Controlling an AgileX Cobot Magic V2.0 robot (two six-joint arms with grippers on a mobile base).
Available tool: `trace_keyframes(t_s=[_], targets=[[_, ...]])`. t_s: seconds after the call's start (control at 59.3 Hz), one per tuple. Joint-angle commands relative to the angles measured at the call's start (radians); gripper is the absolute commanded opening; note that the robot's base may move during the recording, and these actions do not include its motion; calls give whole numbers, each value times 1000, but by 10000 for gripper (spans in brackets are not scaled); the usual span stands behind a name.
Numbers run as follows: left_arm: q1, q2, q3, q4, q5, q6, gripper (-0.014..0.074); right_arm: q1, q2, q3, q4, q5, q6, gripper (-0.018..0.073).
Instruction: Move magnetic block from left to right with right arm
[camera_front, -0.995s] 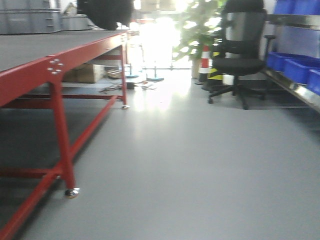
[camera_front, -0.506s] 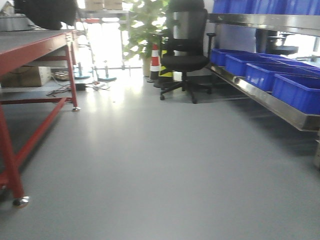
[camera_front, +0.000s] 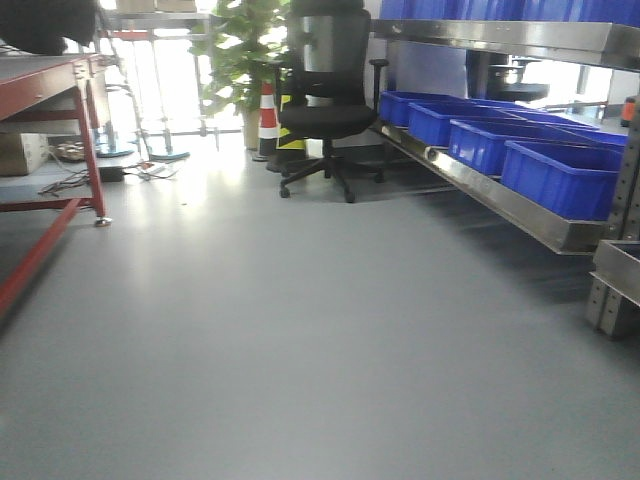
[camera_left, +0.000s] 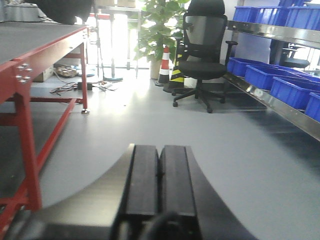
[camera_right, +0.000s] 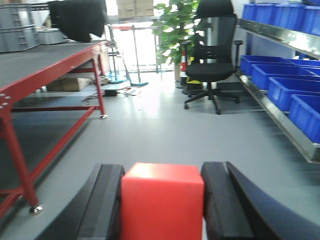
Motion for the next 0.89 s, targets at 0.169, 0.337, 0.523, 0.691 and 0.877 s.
trace_keyframes(t_s=[0.169, 0.337, 0.523, 0.691, 0.877], targets=[[-3, -15, 9, 0, -93, -7, -116, -6, 19, -29, -15, -89, -7, 158], [-3, -15, 9, 0, -93, -7, -116, -6, 19, -29, -15, -89, -7, 158], [-3, -15, 9, 0, -93, -7, -116, -6, 19, -29, -15, -89, -7, 158], [-3, -15, 9, 0, -93, -7, -116, -6, 19, -29, -15, -89, -7, 158], [-3, -15, 9, 0, -93, -7, -116, -6, 19, -29, -15, -89, -7, 158]])
